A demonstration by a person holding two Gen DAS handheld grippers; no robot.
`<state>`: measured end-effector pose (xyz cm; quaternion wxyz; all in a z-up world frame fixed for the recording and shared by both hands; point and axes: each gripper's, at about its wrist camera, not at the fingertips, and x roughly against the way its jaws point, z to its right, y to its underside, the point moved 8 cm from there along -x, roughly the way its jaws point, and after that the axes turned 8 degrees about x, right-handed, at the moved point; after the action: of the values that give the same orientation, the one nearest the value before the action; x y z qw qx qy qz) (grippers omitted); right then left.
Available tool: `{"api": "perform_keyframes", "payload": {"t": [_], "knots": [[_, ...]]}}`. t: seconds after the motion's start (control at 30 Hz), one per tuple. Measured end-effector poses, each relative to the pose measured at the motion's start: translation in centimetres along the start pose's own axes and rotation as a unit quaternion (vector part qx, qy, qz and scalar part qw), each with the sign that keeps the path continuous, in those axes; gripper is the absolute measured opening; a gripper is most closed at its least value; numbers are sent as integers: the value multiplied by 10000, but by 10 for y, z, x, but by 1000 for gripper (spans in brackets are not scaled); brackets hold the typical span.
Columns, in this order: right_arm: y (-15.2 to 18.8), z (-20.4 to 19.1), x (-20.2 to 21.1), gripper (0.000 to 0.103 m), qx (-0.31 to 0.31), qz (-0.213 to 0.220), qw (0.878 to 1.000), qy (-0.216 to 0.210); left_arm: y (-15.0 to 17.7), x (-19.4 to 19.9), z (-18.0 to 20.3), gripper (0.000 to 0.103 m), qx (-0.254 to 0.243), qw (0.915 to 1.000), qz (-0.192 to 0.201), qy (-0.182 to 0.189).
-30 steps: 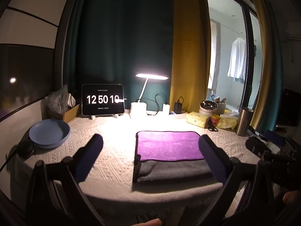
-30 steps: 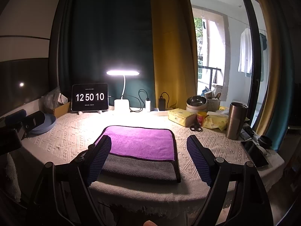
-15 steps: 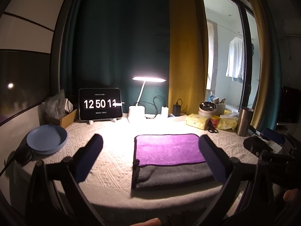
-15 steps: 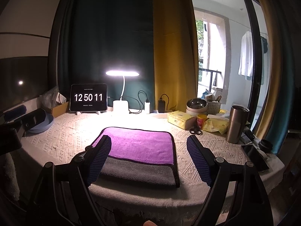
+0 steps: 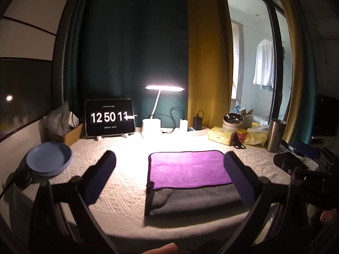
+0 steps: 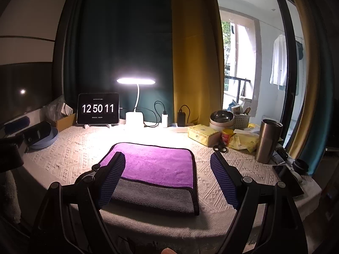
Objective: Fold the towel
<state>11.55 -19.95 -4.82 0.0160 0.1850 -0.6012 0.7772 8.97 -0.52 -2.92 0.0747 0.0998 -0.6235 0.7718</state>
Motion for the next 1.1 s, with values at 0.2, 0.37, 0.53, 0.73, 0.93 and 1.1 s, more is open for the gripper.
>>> {"api": "perform_keyframes", "payload": {"t": [0.2,0.37,0.53,0.73,0.93,1.1], "knots": [[0,1,-5,85,74,21,10000,-47,1,-1,2,102,-35,10000,5,-18],[2,4,-13,85,108,-30,9999,-88,1,-12,4,102,-87,9999,-104,-99],[10,13,-31,85,107,-220,9997,-92,10,-40,2,102,-81,9987,-480,-132],[38,30,-71,85,-122,-875,9958,-257,44,-94,-9,101,-24,9918,-1257,-217],[74,35,-112,71,-285,-1512,9863,-590,82,-140,-23,101,134,9797,-1991,-208],[91,35,-137,56,-253,-1831,9798,-764,111,-170,-29,85,174,9668,-2542,-178]]}}
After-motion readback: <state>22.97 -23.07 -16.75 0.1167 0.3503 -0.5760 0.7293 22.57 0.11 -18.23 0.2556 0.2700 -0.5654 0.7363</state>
